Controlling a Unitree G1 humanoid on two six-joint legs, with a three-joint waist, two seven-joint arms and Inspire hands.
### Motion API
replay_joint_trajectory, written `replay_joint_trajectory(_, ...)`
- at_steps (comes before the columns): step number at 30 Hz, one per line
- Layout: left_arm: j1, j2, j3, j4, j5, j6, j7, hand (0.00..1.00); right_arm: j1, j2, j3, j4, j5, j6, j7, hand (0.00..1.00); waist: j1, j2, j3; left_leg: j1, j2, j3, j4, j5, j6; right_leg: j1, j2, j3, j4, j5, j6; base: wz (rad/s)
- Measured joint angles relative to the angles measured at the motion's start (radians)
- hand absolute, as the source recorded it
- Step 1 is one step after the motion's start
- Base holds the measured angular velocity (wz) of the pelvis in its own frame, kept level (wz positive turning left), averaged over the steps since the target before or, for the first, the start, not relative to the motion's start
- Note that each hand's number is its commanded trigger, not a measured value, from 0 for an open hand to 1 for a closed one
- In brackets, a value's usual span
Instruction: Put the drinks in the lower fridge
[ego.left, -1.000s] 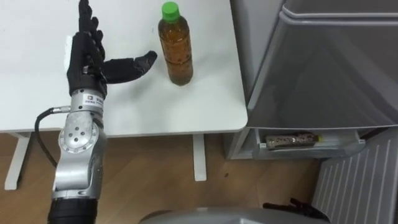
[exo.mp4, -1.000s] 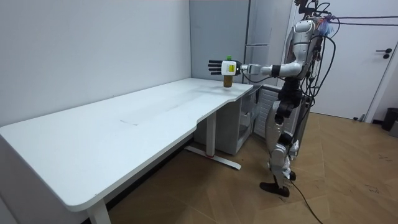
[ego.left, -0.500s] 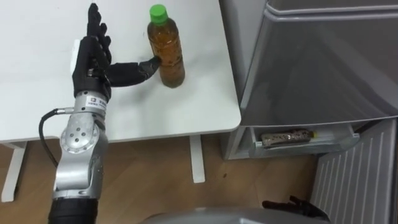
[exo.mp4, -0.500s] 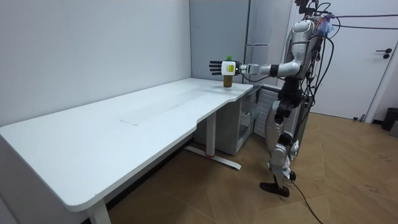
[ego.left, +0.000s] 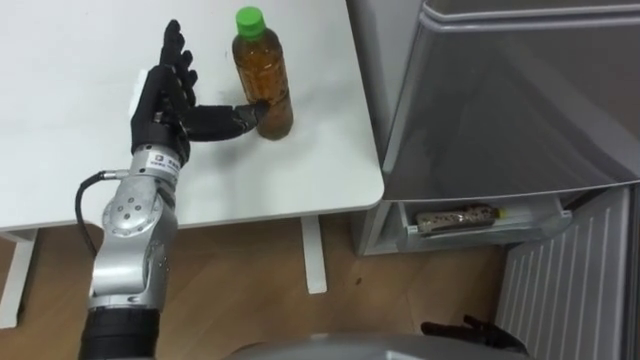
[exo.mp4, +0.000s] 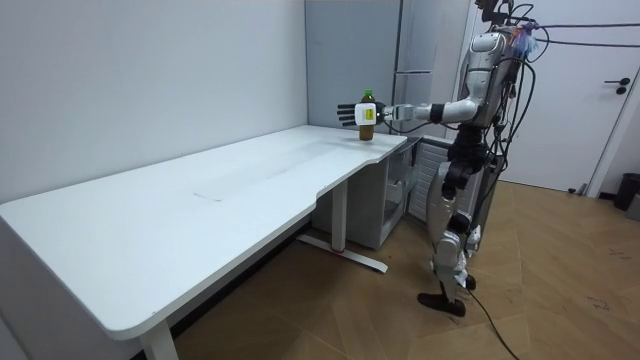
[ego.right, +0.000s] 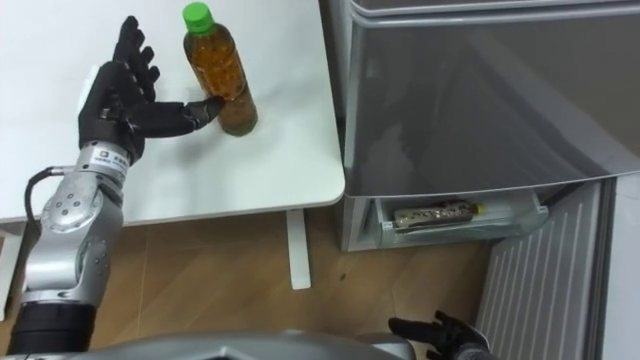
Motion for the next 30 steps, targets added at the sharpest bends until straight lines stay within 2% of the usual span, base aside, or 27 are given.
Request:
replay_joint_trajectory(11, -0.054, 0.002, -0.001, 0.019, 0.0, 0.011, -0.017, 0.0, -0.005, -0.003, 0.0, -0.001, 0.0, 0.001, -0.005, 0.0, -0.003, 0.007, 0.0031, -0.003, 0.0, 0.015, 0.001, 0.0, 0.0, 0.0, 0.002, 0.02, 0.0, 0.001, -0.001, -0.03)
replay_joint_trajectory(19, -0.064, 0.003, -0.001, 0.021, 0.0, 0.012, -0.022, 0.0, -0.006, -0.005, -0.004, -0.002, 0.0, 0.001, -0.004, 0.0, -0.009, 0.013, 0.0046, 0.001, 0.0, 0.021, 0.0, 0.0, 0.0, -0.002, 0.003, 0.027, 0.0, 0.002, -0.002, -0.02)
replay_joint_trajectory(27, -0.09, 0.003, 0.0, 0.078, 0.0, 0.02, -0.046, 0.0, -0.006, -0.005, -0.021, -0.002, 0.0, 0.006, 0.003, 0.0, -0.015, 0.018, 0.0034, -0.003, 0.001, 0.021, 0.0, 0.0, 0.0, -0.013, 0.004, 0.027, 0.001, 0.003, -0.003, 0.0)
replay_joint_trajectory(30, -0.096, 0.016, -0.003, 0.078, 0.001, 0.02, -0.047, 0.0, -0.012, -0.005, -0.02, -0.002, 0.0, 0.008, 0.001, 0.0, -0.028, 0.021, 0.0015, -0.003, 0.001, 0.021, -0.002, 0.0, 0.0, -0.014, 0.004, 0.026, 0.0, 0.003, -0.003, 0.0)
